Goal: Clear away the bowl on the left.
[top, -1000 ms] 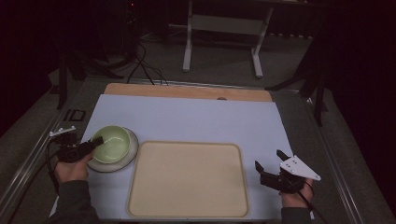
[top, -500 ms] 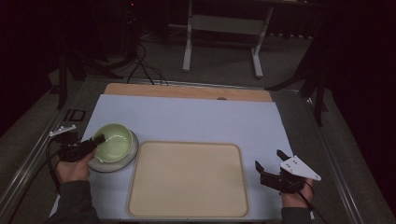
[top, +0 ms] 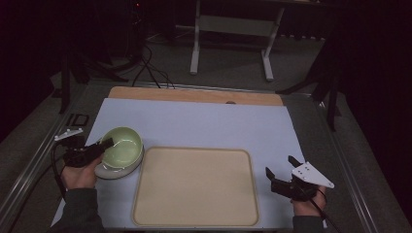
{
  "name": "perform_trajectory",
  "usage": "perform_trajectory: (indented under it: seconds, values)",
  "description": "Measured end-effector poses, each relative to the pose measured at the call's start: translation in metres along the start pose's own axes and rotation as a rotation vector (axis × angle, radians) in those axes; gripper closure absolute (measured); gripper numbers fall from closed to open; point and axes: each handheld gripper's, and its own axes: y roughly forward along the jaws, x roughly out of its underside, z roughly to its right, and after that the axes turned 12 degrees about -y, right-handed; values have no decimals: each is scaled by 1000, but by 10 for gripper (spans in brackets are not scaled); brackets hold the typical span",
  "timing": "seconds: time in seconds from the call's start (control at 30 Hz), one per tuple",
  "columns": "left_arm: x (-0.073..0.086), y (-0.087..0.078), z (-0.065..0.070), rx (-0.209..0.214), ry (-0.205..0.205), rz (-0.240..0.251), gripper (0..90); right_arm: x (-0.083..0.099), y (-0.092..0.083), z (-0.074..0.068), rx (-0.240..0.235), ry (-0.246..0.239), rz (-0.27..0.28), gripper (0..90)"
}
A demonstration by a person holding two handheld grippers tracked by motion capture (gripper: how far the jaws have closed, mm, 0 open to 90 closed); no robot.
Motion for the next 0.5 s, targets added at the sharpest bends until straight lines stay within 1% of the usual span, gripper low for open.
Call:
perform_trajectory:
  seconds: [0.17,0.5]
  values:
    - [1,1,7,10,13,-5,791,0,0,0,1,1,1,132]
    - [2,2,18,27,29,-9,791,0,0,0,2,0,4,132]
